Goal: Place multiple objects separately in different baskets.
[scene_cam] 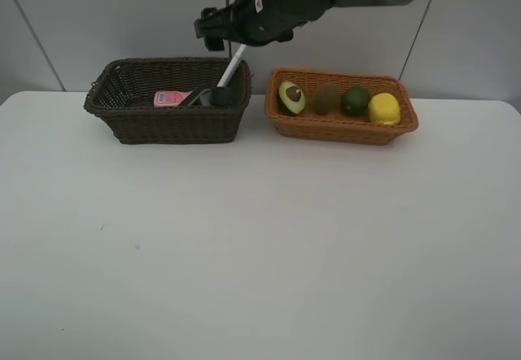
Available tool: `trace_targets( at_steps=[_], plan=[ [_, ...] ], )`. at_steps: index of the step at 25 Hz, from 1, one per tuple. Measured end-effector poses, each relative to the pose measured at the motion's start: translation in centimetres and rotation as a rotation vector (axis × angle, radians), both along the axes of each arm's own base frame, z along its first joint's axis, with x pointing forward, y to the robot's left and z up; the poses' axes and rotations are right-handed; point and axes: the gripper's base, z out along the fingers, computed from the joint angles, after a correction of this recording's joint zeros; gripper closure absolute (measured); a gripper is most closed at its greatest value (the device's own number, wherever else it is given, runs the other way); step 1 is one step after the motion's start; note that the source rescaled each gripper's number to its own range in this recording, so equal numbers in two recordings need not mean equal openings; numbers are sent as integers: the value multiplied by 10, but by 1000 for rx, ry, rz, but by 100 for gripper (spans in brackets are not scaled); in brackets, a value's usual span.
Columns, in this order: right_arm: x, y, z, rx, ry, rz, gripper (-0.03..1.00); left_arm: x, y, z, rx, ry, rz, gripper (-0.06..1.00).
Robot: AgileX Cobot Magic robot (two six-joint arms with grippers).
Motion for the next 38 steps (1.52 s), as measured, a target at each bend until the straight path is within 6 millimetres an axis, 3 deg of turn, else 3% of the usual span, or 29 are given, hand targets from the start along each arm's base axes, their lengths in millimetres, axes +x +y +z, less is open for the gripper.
trace_targets(
  at_steps=[3, 6, 14, 19, 21, 25, 33, 38],
  plan=[
    [4, -51, 42, -33, -3, -125, -3, 0, 0, 0, 0, 0, 0, -5],
    [13, -109, 57, -120, 51, -227, -3, 0, 0, 0, 0, 0, 0, -5],
    [19, -241, 43, -116, 354, -404, -3, 0, 0, 0, 0, 0, 0, -5],
    [-20, -294, 34, -115, 431, -515, -3, 0, 0, 0, 0, 0, 0, -5],
    [-44, -304, 35, -121, 436, -541, -3, 0, 0, 0, 0, 0, 0, -5],
    [-101, -303, 52, -135, 379, -547, -3, 0, 0, 0, 0, 0, 0, -5],
    [-242, -293, 72, -96, 225, -553, -3, 0, 0, 0, 0, 0, 0, -5],
    [-329, -284, 67, -9, 51, -547, -3, 0, 0, 0, 0, 0, 0, -5]
  ],
)
